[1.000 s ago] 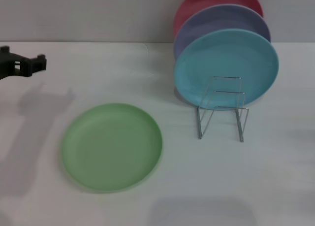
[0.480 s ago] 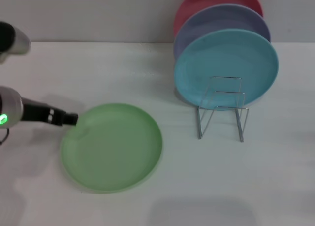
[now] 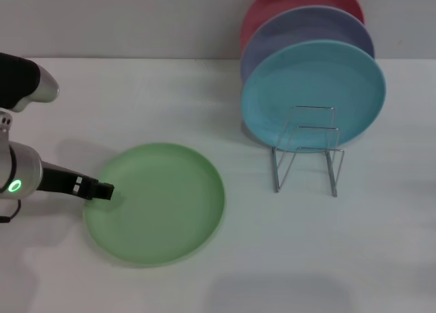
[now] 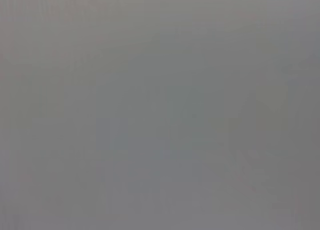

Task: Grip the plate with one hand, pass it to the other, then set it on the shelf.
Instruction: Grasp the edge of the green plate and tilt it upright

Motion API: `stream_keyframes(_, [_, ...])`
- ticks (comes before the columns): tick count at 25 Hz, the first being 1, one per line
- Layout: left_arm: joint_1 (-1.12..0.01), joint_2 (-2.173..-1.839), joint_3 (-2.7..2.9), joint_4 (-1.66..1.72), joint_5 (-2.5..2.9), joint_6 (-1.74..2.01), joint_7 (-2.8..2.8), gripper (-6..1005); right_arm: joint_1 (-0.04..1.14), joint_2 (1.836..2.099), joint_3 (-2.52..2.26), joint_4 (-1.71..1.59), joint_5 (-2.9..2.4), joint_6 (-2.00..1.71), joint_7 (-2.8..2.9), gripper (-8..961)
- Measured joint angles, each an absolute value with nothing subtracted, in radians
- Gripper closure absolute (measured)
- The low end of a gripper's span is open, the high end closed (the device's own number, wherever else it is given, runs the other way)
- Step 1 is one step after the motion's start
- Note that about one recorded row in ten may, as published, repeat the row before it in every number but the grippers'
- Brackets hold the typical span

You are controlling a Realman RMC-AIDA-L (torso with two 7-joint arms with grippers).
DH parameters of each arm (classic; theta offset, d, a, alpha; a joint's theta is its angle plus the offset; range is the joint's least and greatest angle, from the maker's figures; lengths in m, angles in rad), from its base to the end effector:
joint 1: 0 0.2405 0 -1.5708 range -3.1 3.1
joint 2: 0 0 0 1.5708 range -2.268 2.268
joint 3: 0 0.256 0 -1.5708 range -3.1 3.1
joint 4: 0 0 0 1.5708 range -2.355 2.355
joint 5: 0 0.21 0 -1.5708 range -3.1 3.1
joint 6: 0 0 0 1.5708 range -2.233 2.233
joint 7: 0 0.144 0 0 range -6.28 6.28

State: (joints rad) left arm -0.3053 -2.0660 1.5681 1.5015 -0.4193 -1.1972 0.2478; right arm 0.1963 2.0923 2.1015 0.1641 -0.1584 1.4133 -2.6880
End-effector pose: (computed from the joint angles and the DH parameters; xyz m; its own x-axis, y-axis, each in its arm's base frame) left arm -0.2319 0.3390 0.0047 0.6163 0.7808 0.1027 0.6321 -0.4127 -0.6558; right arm 0.3956 0.2455 0.0708 0.5555 0.2691 -0.7868 -0.8315 0.1720 -0.5282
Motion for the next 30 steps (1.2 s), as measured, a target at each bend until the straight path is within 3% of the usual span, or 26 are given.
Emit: stream_keyframes(30, [-0.377,-2.066,1.578,1.383,-0.413,-1.221,0.244,246,0.195,2.092,2.102,0.164,-0.158,1.403,-2.688,120])
